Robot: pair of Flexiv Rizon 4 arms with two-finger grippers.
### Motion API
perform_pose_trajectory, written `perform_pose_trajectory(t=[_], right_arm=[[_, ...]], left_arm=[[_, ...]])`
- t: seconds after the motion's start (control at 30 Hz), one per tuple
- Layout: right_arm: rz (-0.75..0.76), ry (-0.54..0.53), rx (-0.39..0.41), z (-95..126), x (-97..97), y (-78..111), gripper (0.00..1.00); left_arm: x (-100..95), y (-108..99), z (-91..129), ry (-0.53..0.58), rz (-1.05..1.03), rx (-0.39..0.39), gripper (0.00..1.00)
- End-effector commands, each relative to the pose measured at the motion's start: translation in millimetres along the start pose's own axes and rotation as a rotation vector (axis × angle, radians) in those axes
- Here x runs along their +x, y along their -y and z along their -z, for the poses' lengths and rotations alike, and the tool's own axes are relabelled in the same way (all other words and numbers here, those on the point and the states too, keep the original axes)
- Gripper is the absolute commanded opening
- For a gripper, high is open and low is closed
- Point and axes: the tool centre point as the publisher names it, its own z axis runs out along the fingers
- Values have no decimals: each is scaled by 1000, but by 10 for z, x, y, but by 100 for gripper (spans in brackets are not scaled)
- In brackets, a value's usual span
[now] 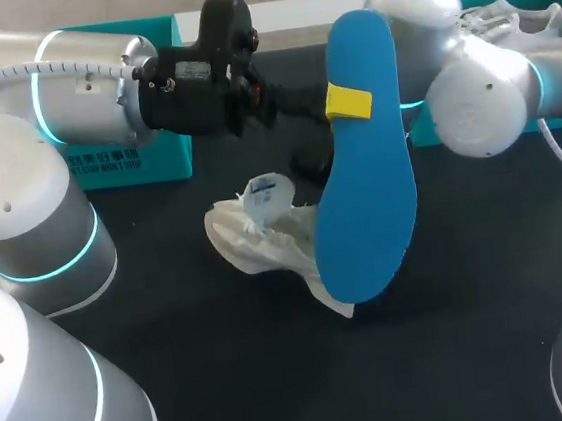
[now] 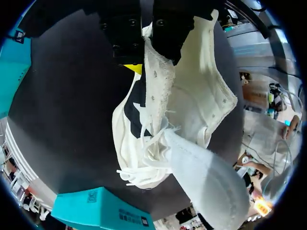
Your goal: Take the shoe out of the shoebox, open the shoe tongue, remove and reinsert the insole, then place the shoe into the shoebox
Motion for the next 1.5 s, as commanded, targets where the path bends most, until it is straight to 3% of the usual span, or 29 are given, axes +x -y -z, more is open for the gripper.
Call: perform_pose_trajectory(t=[0.03,0.33,0.53,0.57,0.7,0.83,1.0,1.5], right_arm=[[2,-34,-106,26,-47,100,0],[2,-34,-106,26,-47,100,0],[-268,79,-103,108,-47,121,0],[-298,84,-139,106,-52,122,0],[-451,113,-151,113,-41,115,0],[-574,121,-190,101,26,117,0],[-660,149,-171,34,80,94,0],[-735,98,-198,-241,127,10,0]], left_arm=[[-8,-8,-6,-1,0,1,0],[-8,-8,-6,-1,0,1,0],[-8,-8,-6,-1,0,1,0],[-8,-8,-6,-1,0,1,0],[-8,-8,-6,-1,0,1,0],[-8,-8,-6,-1,0,1,0],[-8,-8,-6,-1,0,1,0],[-8,-8,-6,-1,0,1,0]])
